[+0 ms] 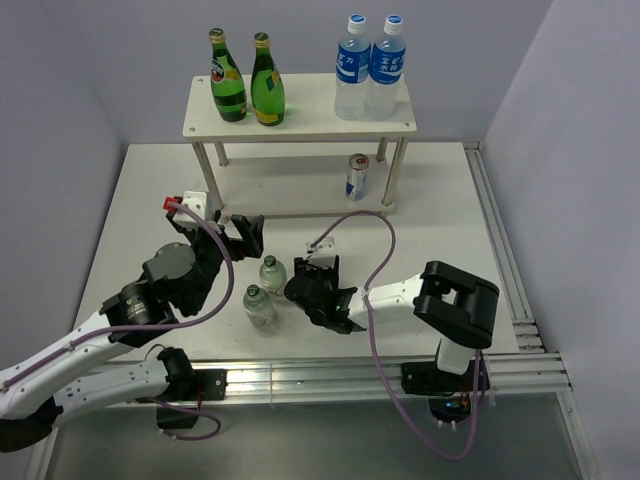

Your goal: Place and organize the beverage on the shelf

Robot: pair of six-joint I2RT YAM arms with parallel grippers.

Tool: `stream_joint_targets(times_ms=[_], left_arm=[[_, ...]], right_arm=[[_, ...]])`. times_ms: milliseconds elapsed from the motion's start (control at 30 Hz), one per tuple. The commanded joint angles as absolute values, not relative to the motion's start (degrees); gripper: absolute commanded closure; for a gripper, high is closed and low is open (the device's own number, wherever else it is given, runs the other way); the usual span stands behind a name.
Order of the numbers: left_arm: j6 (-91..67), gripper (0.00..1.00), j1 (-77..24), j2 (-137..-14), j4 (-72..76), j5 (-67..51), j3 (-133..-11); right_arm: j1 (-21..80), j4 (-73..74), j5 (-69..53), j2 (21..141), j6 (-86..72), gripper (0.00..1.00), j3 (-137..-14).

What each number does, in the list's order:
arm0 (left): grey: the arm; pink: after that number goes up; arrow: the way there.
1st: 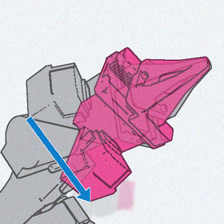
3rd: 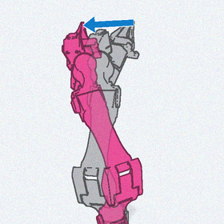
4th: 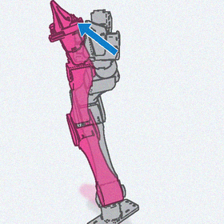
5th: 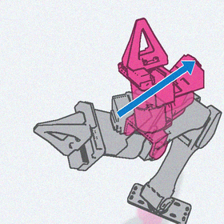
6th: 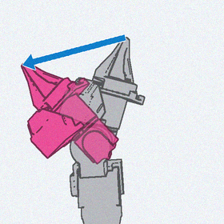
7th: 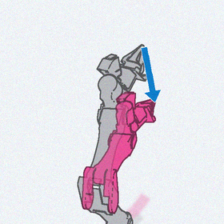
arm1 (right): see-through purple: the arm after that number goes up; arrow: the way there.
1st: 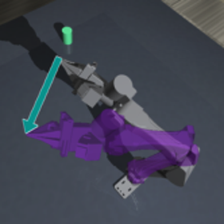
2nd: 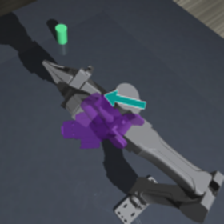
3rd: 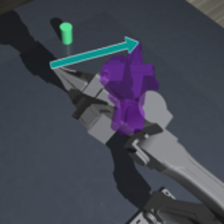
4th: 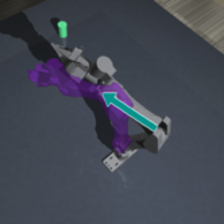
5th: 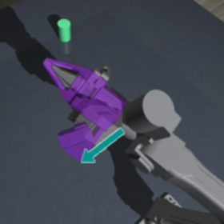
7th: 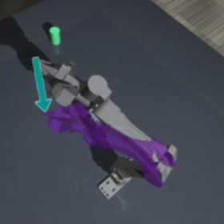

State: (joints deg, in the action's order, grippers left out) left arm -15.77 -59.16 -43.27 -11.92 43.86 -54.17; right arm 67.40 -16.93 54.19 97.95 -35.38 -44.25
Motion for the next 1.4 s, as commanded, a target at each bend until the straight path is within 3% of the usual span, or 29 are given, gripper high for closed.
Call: stream_joint_targets(times_ms=[0,67,367,600,933,1300,1367], left_arm=[[-15.2,0.02,-59.77,-43.15,-11.07,45.7,-53.7],[-15.29,0.02,-59.94,-43.59,-10.9,45.79,-53.44],[-16.08,0.02,-60.12,-44.03,-10.46,45.7,-51.68],[-16.26,0.01,-60.12,-43.42,-10.37,45.79,-51.24],[-16.44,0.02,-60.29,-44.47,-10.63,45.88,-51.15],[-17.66,0.01,-60.29,-44.91,-10.9,45.7,-50.45],[-18.02,0.01,-60.38,-45.09,-11.69,45.7,-50.62]], right_arm=[[66.01,-20.39,58.18,96.08,-32.7,0.86,-45.62],[64.17,-19.78,59.15,94.49,-30.51,1.0,-46.66],[50.21,-24.34,51.78,90.09,-18.73,1.0,-55.18],[43.52,-24.61,47.29,98.94,-15.12,1.0,-66.17],[37.62,-23.99,43.77,110.12,-13.89,1.0,-78.04],[35.42,-25.14,45.62,113.64,-11.33,1.0,-78.93],[35.42,-24.17,45.44,114.25,-11.95,0.83,-79.36]])
